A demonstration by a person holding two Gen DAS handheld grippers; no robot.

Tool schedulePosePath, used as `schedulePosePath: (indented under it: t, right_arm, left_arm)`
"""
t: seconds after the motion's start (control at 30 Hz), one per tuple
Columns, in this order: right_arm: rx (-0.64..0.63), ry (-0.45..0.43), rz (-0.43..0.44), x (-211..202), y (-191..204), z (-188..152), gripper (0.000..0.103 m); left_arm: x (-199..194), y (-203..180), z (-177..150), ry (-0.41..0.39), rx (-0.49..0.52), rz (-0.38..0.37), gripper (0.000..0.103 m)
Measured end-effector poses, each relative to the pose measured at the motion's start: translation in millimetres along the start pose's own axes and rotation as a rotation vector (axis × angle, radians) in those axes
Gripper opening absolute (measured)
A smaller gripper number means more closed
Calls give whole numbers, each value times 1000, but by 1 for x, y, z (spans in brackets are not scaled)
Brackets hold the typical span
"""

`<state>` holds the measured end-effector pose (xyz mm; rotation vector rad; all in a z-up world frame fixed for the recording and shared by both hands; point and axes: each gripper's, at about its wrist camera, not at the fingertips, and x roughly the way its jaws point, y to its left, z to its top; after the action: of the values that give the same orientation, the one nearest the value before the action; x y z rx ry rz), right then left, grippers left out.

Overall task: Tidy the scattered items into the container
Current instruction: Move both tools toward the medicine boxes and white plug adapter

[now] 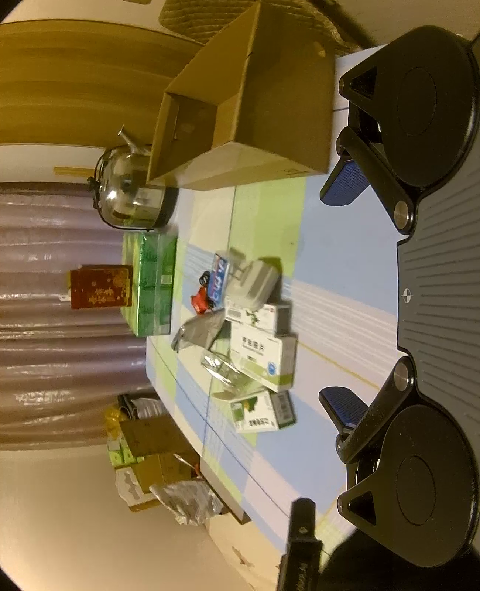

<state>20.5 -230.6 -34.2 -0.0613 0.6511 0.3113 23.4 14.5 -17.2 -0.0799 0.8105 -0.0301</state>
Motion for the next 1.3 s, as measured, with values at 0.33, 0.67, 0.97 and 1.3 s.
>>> schedulePosePath:
  t: [0.33,0.67,0.97,1.3]
  right_arm:
    - [91,43,52,42,-19,26,101]
    - [84,92,60,98,-28,32,101]
    - [89,105,66,136,-32,31,101]
    - [93,109,69,151,-38,27,101]
  left_arm:
    - [28,8,37,-23,10,16,102]
    - [91,5,70,28,5,10,98]
    - [150,-4,81,79,4,4,98]
    - [185,-5,79,118,13,23,99]
